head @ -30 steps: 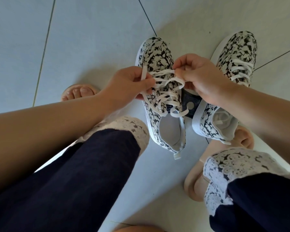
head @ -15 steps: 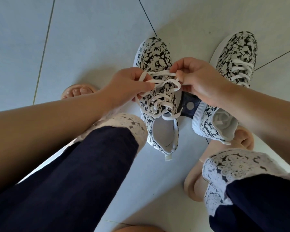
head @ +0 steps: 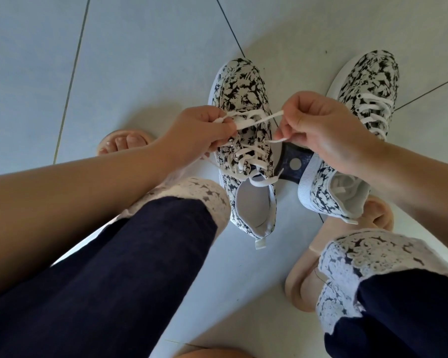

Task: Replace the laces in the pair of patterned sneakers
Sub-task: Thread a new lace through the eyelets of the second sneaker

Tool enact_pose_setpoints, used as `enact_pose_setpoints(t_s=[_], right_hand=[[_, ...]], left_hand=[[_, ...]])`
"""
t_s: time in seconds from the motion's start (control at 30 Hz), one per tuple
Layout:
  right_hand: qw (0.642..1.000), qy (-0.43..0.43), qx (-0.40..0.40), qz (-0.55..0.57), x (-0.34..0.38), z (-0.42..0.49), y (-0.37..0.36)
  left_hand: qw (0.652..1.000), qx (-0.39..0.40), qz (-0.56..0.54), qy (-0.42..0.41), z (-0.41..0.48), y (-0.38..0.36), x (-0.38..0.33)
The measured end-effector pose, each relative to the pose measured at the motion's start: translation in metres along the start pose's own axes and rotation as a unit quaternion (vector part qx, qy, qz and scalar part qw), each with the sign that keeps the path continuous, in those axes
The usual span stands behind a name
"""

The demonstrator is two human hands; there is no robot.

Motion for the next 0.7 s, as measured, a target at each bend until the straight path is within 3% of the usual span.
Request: enact_pose_setpoints(t_s=[0.1, 0.17, 0.27, 0.6, 0.7], right_hand=[[1.0, 0.009, 0.017, -0.009, -0.004, 0.001, -0.001], [0.99, 0.064, 0.013, -0.123, 0.002, 0.001, -0.001], [0.94, 0.158, -0.019, -0.302, 0.015, 0.002, 0.004], [0.874, 0.223, -0.002, -0.431, 0.019, -0.002, -0.007], [0.867, 0.229, -0.019, -0.443, 0.018, -0.001, -0.008]], left_hand=[[0.999, -0.007, 0.043, -0.033, 0.0, 0.003, -0.003], [0.995, -0.014, 0.075, -0.06, -0.001, 0.006, -0.008], [0.99, -0.024, 0.115, -0.075, 0.0, 0.011, -0.01], [0.966, -0.013, 0.234, -0.107, 0.003, 0.012, -0.009], [0.93, -0.006, 0.332, -0.155, 0.003, 0.005, -0.012]])
Point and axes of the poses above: each hand's wrist, its own z-axis towards the middle knuckle, its own y-axis out of the back of the hand, x = y × z, the point moved 9 cm from there along z, towards the middle knuckle, and after that the axes turned 13 degrees about -x, right-handed, at the moved point
